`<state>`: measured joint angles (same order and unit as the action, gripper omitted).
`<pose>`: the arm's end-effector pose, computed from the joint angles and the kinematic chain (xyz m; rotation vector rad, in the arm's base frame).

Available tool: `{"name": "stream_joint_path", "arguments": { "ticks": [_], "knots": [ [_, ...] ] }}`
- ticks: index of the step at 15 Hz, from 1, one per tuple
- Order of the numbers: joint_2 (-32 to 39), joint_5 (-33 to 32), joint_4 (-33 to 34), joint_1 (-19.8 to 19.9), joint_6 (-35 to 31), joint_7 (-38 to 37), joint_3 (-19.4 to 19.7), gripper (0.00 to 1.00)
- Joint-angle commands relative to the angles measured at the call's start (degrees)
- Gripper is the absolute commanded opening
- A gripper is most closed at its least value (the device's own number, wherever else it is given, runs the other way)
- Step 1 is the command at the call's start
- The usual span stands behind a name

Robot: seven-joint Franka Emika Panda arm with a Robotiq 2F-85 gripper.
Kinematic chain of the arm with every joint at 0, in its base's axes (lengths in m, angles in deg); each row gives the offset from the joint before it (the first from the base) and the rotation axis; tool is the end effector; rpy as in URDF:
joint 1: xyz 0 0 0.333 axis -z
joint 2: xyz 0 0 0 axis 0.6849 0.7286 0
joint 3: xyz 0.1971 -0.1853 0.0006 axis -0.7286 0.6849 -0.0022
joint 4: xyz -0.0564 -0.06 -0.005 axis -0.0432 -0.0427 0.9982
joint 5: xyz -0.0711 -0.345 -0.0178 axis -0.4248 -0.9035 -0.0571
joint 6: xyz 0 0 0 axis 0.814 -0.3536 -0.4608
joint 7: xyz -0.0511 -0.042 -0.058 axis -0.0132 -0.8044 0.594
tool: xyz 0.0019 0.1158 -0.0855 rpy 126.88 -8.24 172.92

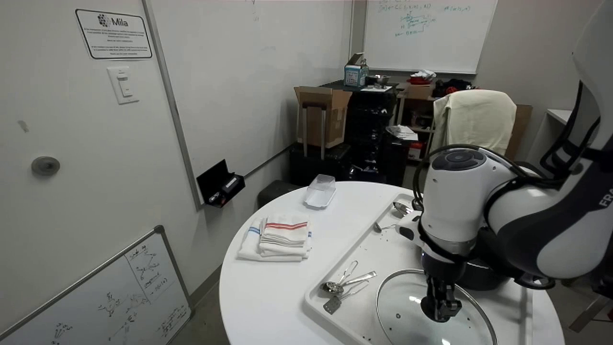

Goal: Cover the pot

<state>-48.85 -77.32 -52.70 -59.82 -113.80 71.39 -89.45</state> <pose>0.4436 0.1714 0.0188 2.8889 1.0591 -0.1481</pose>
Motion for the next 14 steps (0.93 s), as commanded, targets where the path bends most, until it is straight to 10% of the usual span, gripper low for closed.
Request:
{"name": "stream_joint_path", "arguments": {
  "ticks": [1, 14],
  "knots": [
    [-8.0, -1.0, -5.4, 0.8, 0.5, 1.4, -1.0, 0.25],
    [-21.4, 0.2, -14.4, 4.2, 4.0, 1.2, -1.4, 0.25]
  ]
}}
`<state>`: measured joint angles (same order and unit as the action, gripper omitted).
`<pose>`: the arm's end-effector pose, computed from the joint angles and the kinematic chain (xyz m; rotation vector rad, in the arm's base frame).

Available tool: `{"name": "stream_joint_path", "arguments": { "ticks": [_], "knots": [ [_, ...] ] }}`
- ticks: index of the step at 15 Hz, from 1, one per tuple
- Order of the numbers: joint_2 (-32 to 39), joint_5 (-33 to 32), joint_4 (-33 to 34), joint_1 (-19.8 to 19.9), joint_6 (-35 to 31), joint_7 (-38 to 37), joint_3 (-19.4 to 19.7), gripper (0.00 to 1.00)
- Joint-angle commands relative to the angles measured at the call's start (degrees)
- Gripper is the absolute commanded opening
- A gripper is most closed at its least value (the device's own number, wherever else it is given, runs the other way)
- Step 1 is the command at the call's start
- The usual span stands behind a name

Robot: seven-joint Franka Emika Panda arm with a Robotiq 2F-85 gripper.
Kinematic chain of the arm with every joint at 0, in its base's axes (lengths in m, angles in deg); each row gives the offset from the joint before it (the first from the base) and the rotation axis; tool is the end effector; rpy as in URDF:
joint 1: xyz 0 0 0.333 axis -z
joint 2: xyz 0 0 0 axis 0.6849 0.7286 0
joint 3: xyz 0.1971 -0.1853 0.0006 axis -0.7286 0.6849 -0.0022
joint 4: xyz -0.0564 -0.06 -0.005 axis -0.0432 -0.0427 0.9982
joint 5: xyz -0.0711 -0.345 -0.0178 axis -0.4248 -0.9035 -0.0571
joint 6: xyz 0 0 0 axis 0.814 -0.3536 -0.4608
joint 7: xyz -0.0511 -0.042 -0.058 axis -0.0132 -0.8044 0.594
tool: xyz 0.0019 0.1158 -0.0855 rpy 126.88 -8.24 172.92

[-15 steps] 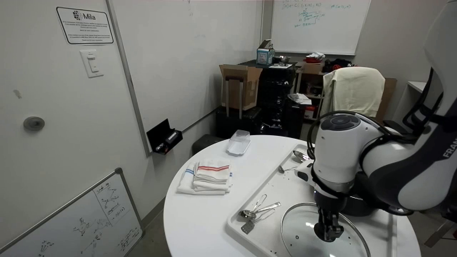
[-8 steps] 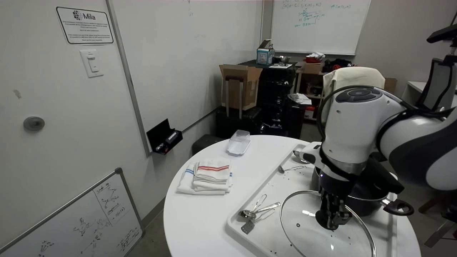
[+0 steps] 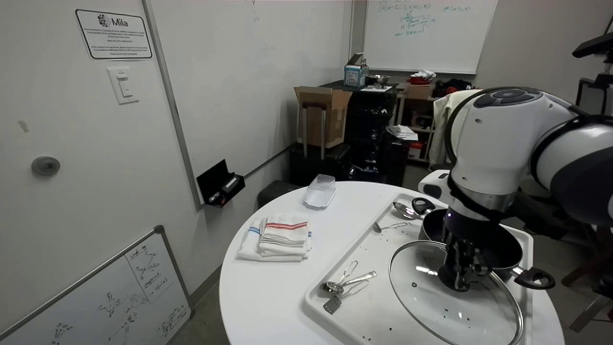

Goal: Cover the pot

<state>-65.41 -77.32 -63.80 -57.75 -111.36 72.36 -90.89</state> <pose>0.4315 0.1593 0.1021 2.8765 1.0613 -0.0657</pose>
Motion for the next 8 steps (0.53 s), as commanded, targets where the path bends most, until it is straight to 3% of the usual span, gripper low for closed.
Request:
{"name": "stream_joint_path", "arguments": {
  "ticks": [1, 8],
  "knots": [
    [-5.5, 0.7, -3.9, 3.2, 1.6, 0.4, 0.0, 0.25],
    [-6.7, 4.3, -5.5, 11.2, 1.3, 0.9, 1.8, 0.25]
  ]
}}
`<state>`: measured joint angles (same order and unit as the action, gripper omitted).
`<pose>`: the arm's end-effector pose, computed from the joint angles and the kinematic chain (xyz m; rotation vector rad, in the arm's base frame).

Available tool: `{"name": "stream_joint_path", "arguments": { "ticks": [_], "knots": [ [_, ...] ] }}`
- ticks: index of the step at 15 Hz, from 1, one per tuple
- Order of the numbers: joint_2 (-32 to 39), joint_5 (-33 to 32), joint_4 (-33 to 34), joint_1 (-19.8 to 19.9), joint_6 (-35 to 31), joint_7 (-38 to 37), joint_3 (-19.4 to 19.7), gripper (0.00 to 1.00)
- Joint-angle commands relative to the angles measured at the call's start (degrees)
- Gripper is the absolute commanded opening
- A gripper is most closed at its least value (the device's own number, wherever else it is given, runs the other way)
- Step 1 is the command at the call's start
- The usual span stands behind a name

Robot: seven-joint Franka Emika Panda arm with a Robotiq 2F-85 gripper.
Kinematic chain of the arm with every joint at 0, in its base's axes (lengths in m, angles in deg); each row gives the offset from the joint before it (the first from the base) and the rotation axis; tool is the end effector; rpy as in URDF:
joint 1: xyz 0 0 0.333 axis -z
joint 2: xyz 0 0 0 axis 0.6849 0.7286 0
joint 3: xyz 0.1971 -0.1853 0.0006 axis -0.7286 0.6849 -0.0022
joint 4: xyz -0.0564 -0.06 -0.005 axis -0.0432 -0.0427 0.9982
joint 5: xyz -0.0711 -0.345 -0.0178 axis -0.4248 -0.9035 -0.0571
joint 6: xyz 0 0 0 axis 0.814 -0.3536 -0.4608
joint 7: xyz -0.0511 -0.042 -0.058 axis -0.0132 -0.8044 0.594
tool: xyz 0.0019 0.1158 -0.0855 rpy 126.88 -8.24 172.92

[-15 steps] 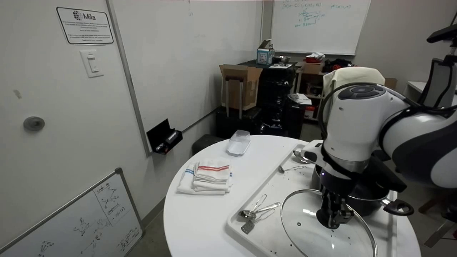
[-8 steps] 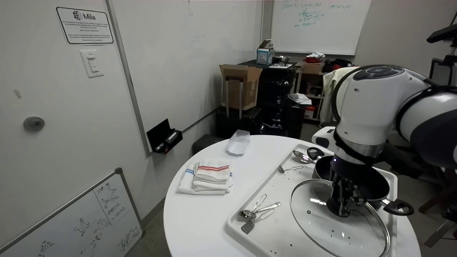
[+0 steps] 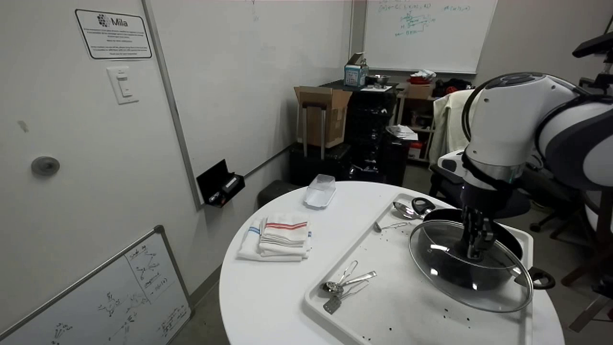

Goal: Cover the pot

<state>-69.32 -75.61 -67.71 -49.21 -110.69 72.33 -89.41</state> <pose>0.4367 0.0763 0.1130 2.9669 0.7681 -0.0972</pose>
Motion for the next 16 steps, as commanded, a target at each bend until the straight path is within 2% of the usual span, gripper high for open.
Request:
{"name": "stream_joint_path", "arguments": {
  "ticks": [1, 7, 16],
  "knots": [
    [-2.7, 3.4, -1.5, 3.8, 0.7, 1.0, 0.6, 0.25],
    [-1.2, 7.0, -0.5, 8.4, 1.0, 0.1, 3.1, 0.25],
    [2.6, 10.2, 3.1, 12.1, 1.7, -1.0, 6.2, 0.25]
  ]
}}
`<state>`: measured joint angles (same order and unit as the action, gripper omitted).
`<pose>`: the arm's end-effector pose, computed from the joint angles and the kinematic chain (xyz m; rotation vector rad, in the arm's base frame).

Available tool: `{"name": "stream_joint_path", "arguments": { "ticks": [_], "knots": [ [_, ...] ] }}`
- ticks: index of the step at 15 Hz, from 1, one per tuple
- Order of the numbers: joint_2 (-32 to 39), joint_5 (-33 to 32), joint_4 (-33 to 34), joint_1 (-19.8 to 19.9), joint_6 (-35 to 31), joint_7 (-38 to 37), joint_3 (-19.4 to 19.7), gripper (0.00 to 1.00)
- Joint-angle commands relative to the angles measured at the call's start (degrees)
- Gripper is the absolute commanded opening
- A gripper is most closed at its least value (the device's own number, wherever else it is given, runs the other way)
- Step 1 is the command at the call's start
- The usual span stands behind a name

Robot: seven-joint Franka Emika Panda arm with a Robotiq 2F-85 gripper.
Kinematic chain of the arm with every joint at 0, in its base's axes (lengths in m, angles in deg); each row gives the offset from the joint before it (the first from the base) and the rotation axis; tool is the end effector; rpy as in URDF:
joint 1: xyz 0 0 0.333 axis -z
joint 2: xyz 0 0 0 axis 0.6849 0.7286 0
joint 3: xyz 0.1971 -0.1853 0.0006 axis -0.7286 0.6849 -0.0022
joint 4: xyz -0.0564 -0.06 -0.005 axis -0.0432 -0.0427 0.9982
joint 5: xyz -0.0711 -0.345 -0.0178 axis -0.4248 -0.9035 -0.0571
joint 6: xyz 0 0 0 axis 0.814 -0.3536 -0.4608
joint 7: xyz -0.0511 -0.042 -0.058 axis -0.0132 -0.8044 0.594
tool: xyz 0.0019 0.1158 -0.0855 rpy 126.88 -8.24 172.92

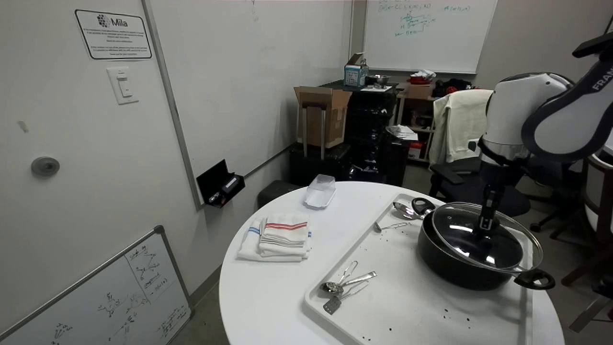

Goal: Cover the pot

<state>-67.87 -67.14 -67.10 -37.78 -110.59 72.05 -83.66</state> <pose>0.4379 -0.0644 0.1045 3.0923 0.1085 -0.1405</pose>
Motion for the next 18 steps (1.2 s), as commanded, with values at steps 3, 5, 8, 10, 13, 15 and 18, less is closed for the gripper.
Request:
{"name": "stream_joint_path", "arguments": {
  "ticks": [3, 5, 8, 10, 13, 15, 18],
  "knots": [
    [3.1, 2.9, 4.6, 1.6, 1.7, -1.2, 0.7, 0.25],
    [4.7, 3.7, 6.3, 1.9, 2.1, -1.7, 0.6, 0.25],
    [7.2, 4.8, 8.8, 2.2, 3.0, -2.1, 0.1, 0.25],
    [8.6, 5.7, 10.3, 2.3, 4.0, -2.0, -0.3, 0.25],
    [9.3, 6.4, 12.0, 2.2, 5.3, -2.2, -0.6, 0.25],
    [9.6, 6.7, 12.6, 2.2, 5.6, -2.1, -1.0, 0.25],
    [9.7, 7.2, 12.8, 2.4, 6.2, -1.7, -1.4, 0.25]
  ]
}}
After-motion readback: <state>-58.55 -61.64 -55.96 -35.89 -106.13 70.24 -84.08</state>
